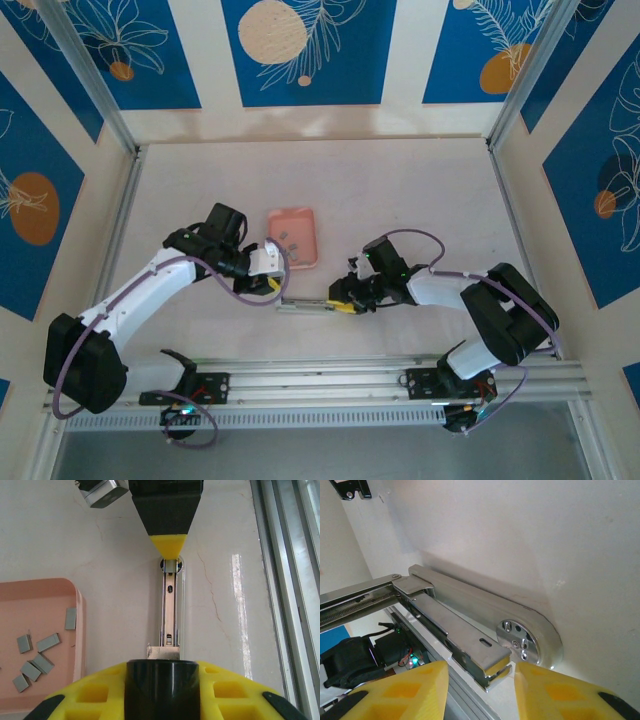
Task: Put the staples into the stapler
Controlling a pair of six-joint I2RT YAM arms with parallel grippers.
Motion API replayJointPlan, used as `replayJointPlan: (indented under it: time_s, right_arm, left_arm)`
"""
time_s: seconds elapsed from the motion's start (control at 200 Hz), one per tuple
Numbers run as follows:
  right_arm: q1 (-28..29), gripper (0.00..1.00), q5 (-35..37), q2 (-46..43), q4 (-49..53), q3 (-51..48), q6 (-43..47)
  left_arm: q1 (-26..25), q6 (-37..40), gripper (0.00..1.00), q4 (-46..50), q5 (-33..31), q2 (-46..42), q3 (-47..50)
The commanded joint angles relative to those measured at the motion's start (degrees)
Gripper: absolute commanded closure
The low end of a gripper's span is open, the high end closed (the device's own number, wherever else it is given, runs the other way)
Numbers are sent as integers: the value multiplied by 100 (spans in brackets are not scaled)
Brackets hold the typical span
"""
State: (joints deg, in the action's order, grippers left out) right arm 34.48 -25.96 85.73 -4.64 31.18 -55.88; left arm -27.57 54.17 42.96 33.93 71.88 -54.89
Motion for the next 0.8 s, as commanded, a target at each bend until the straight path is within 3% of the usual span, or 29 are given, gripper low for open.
replayJointPlan:
  time_s: [0.0, 0.465, 0.795]
  right_arm:
    - [-19, 64, -144, 117, 36, 173, -18]
    - [41, 77, -45, 466, 128, 230, -8]
    - [202, 78, -131, 728, -324, 237, -138]
  left_arm:
    - [-38, 137, 81, 112, 144, 14, -206]
    - [-57, -100, 83, -4, 269, 37, -243]
    - [-762, -856, 85, -846, 111, 331, -389]
